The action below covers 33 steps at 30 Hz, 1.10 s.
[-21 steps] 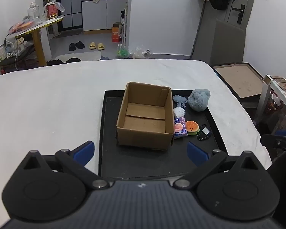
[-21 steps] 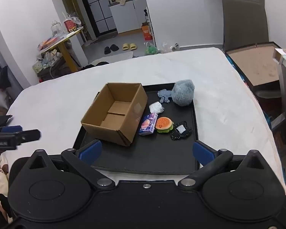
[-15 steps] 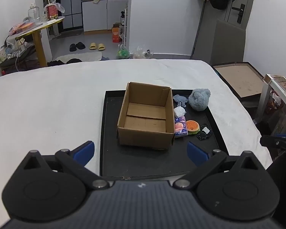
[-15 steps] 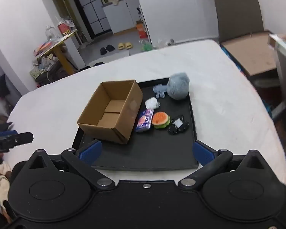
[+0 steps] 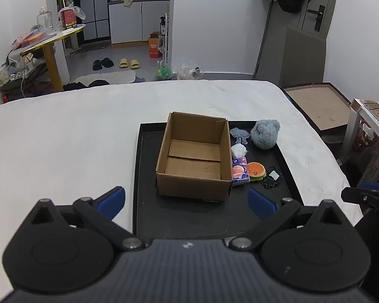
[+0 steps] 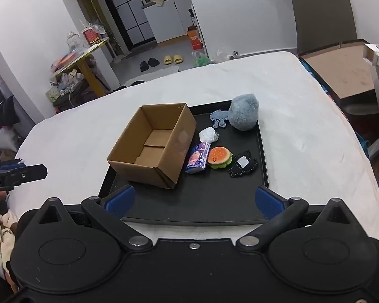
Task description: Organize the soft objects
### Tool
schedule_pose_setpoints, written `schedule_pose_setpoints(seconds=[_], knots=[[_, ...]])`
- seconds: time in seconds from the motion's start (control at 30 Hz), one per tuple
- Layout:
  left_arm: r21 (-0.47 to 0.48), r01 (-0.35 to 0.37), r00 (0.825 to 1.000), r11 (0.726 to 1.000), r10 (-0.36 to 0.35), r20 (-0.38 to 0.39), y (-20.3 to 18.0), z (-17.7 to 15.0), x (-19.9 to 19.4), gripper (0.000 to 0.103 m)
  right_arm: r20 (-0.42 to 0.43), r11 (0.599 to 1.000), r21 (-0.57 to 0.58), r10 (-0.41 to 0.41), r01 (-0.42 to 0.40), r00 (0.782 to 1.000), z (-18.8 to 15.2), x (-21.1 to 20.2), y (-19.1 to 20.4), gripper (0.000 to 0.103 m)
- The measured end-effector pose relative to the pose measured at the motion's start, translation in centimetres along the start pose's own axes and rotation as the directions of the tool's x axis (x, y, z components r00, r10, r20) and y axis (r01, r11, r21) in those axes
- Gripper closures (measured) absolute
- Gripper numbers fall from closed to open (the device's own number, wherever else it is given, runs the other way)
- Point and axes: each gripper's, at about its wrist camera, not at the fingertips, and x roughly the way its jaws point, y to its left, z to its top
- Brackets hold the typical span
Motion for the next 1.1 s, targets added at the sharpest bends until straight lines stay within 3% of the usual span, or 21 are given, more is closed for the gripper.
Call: schedule_pose_setpoints(seconds=[1.1], knots=[[0.006, 0.009, 1.000, 1.000, -0.009, -0.009, -0.47, 0.16, 0.11, 0.001, 0.017, 1.000, 0.005, -0.005, 0.005, 1.000, 0.01, -0.34, 0.24, 0.001]])
